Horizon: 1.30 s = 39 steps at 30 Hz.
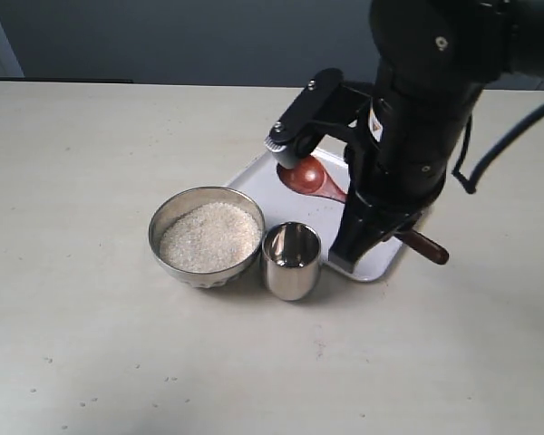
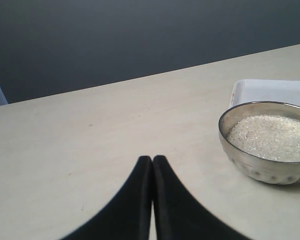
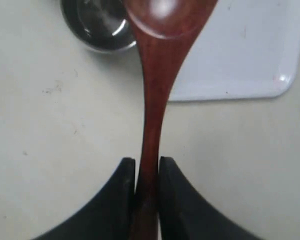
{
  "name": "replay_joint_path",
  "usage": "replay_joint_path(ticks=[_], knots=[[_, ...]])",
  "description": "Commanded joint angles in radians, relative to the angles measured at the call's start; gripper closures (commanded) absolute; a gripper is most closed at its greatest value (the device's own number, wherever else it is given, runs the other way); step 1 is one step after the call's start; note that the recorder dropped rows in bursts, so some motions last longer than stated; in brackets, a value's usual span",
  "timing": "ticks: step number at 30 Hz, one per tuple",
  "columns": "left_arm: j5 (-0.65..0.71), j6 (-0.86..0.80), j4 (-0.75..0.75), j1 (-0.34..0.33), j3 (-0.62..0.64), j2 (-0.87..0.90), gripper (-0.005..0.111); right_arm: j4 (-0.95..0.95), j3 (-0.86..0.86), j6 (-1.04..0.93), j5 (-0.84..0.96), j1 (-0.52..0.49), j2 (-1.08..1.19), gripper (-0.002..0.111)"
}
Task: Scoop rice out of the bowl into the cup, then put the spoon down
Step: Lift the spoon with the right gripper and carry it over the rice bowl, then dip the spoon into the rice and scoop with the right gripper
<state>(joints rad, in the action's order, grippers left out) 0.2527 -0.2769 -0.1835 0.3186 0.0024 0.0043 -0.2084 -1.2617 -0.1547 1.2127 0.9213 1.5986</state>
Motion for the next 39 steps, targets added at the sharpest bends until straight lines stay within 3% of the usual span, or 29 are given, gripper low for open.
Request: replay_joint_path(ticks=[1, 10, 18, 32, 39], knots=[[-0.012, 0.005, 0.001, 0.005, -0.002, -0.004, 0.106, -0.019, -0.076, -0.077, 0.008, 0.033, 0.068, 0.109], [-0.012, 0.005, 0.001, 0.005, -0.002, -0.004, 0.106, -0.282, -0.176, -0.119, 0.008, 0.167, 0.248, 0.109], [-0.012, 0.005, 0.001, 0.005, -0.002, -0.004, 0.106, -0.52, -0.192, -0.004, 0.008, 0.244, 0.349, 0.109], [-0.012, 0.005, 0.001, 0.005, -0.002, -0.004, 0.106, -0.706, -0.192, 0.001, 0.008, 0.309, 0.468, 0.109], [-0.012, 0.005, 0.001, 0.005, -0.002, -0.004, 0.106, -0.706, -0.192, 0.001, 0.008, 0.315, 0.506, 0.109]])
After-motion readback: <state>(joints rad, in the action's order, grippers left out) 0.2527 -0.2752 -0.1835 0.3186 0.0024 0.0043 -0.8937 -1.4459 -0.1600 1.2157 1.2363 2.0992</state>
